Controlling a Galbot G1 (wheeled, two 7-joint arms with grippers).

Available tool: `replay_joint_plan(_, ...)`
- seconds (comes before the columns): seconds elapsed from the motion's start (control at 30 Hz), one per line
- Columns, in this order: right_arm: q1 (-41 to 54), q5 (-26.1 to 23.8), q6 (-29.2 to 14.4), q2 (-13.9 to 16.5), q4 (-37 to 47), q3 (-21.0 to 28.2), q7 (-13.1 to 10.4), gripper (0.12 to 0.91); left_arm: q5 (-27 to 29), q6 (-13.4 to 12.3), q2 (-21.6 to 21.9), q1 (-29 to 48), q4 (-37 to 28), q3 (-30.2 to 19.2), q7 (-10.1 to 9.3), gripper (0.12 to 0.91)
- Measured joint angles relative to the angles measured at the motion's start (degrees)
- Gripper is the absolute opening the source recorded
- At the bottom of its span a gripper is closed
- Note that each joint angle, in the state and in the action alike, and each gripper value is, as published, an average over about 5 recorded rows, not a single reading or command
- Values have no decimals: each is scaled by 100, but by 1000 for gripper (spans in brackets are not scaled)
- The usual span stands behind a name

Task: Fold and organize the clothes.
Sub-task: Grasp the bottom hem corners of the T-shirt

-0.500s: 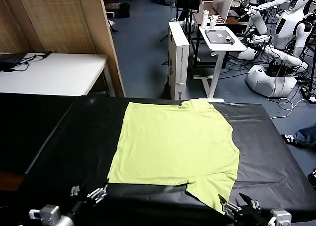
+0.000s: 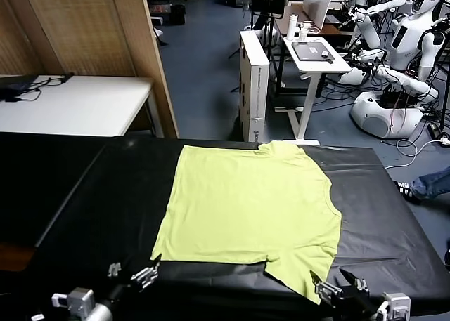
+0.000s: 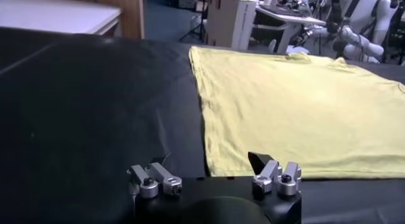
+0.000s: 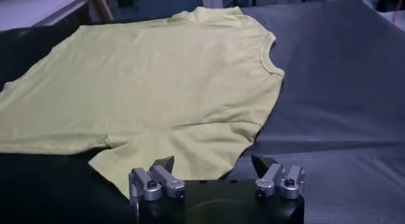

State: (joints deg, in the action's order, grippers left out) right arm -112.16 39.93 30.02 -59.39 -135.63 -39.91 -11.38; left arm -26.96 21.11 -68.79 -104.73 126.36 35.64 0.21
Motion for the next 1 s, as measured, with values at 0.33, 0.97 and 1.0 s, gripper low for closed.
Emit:
replay_joint_plan(0.33, -61, -70, 12, -37, 99, 59, 19, 621, 113, -24, -133, 34, -82, -121, -1, 589)
replay_joint_plan(0.97, -492, -105, 457, -77, -415, -62, -378, 139, 143, -50, -142, -81, -35, -38, -5, 147)
replay_joint_plan(1.0, -547, -121, 517, -78, -475, -67, -416, 139, 141, -53, -146, -127, 10, -11, -16, 147)
